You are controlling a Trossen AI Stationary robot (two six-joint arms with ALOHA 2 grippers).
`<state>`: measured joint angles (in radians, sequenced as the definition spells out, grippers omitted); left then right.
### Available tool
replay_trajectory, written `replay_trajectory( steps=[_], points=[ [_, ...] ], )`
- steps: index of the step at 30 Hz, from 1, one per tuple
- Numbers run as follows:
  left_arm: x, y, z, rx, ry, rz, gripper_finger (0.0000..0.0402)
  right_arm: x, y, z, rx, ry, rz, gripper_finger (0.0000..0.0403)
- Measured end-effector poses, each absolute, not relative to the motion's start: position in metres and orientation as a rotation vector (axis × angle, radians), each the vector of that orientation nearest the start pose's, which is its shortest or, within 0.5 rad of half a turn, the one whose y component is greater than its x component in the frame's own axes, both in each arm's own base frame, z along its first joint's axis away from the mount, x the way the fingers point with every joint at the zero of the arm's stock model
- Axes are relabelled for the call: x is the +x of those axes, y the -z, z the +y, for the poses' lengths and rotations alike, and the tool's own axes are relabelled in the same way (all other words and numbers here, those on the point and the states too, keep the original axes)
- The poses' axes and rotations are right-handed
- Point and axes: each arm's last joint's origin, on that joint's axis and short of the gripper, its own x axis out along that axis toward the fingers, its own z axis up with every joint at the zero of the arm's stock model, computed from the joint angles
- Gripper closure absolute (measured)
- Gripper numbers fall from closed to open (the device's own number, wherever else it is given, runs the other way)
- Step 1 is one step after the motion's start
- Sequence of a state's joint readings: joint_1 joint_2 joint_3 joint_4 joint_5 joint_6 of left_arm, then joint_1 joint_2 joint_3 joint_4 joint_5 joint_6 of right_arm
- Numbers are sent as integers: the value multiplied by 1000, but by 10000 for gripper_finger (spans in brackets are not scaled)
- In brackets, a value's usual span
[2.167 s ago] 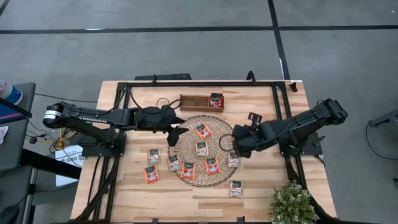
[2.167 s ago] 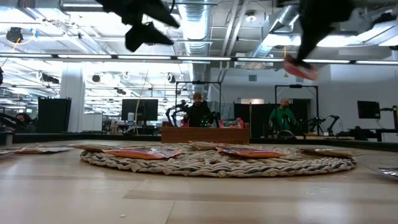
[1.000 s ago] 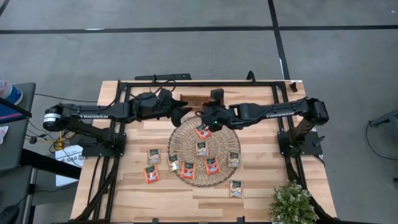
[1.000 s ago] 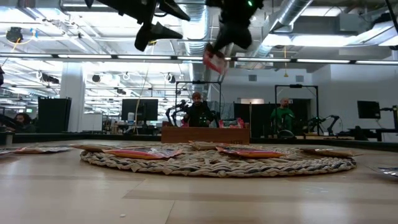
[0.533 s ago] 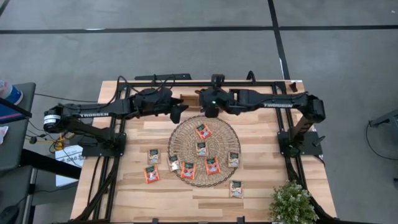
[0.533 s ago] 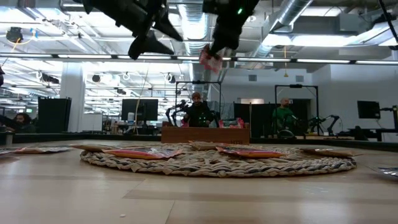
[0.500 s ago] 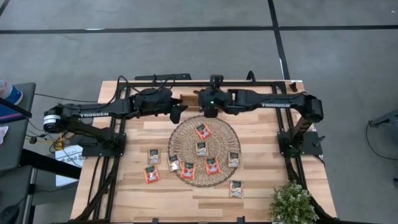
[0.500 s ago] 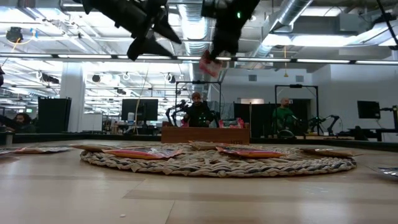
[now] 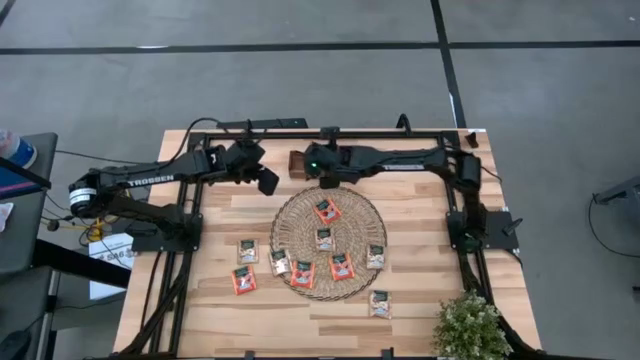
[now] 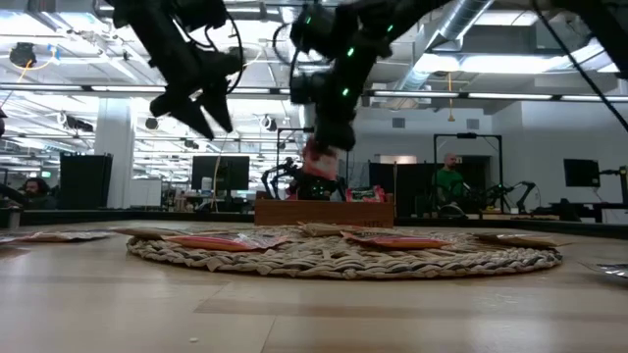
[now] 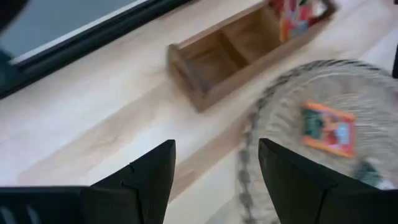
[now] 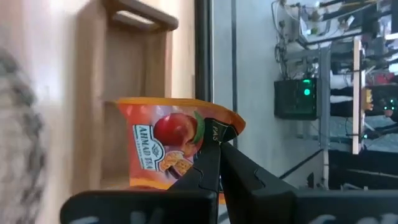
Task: Pick & Place Tea
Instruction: Put the orange tea bag into the middle section of the wooden organizer
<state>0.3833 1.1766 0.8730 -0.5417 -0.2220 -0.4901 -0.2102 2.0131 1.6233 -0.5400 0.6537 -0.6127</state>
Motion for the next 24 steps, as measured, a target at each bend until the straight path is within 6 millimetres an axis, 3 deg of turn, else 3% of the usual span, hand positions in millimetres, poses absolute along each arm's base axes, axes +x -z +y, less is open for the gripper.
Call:
replay_trajectory(
  steps=[5,11,24],
  points=[
    [210,-258,98,-520,-806,719,179,429,-212,-125,-733,502,1220,403],
    [208,-258,102,-518,-828,716,179,430,-194,-129,-736,497,1279,403],
    [210,-262,111,-515,-820,652,179,429,-193,-129,-659,594,1263,403]
  ],
)
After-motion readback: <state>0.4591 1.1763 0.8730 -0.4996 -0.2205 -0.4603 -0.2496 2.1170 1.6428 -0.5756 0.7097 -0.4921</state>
